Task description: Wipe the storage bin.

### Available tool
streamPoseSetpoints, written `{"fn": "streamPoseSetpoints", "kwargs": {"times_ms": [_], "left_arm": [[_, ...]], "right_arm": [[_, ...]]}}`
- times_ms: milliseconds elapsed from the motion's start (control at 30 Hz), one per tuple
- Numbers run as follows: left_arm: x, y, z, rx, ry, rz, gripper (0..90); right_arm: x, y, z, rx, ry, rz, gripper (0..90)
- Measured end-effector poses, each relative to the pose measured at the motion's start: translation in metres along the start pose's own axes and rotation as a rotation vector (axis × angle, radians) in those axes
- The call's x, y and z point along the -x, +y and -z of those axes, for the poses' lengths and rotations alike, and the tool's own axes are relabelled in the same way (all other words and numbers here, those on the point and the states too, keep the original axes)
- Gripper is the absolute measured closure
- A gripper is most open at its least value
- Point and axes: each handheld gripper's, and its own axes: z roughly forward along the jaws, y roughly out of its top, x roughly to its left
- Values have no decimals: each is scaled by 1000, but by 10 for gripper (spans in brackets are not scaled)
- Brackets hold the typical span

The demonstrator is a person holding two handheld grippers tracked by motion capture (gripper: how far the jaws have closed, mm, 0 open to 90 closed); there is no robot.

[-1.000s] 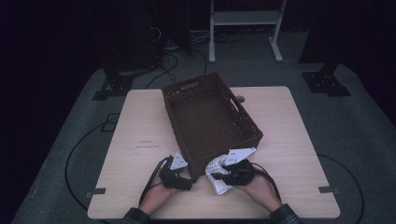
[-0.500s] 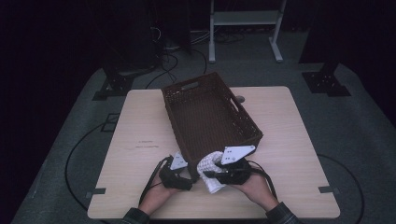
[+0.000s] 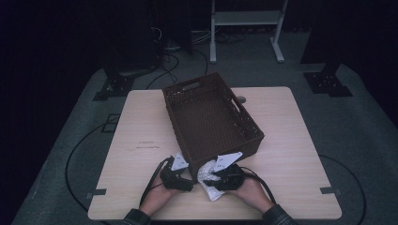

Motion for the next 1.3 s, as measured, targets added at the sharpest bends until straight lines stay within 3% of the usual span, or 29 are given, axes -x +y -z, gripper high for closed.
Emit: {"fn": "streamPoseSetpoints", "kwargs": {"times_ms": [133,267,367,733,967,1033,1067,1167,1300], "left_arm": [[0,0,0,0,0,0,176],[0,0,0,1,0,0,176],[0,0,0,2,-4,-3,174],[-2,-1,2,-5,-13,-11,182],[-6,-4,23,-8,-57,-34,356],[-8,-3,28,0,-67,-24,389],[-12,-4,37,25,-78,-2,453],[-14,-5,49,44,-100,10,550],[-14,0,65,77,-98,-17,778]], "right_arm": [[0,-5,3,11,4,-15,723],[-2,-11,22,39,-5,-31,722],[0,-20,34,46,-24,-40,722],[9,-57,81,96,-115,-150,719],[19,-84,111,107,-209,-215,719],[20,-88,116,110,-224,-226,719],[23,-94,124,118,-244,-241,719],[26,-101,132,127,-264,-260,719],[28,-110,141,128,-288,-284,719]]}}
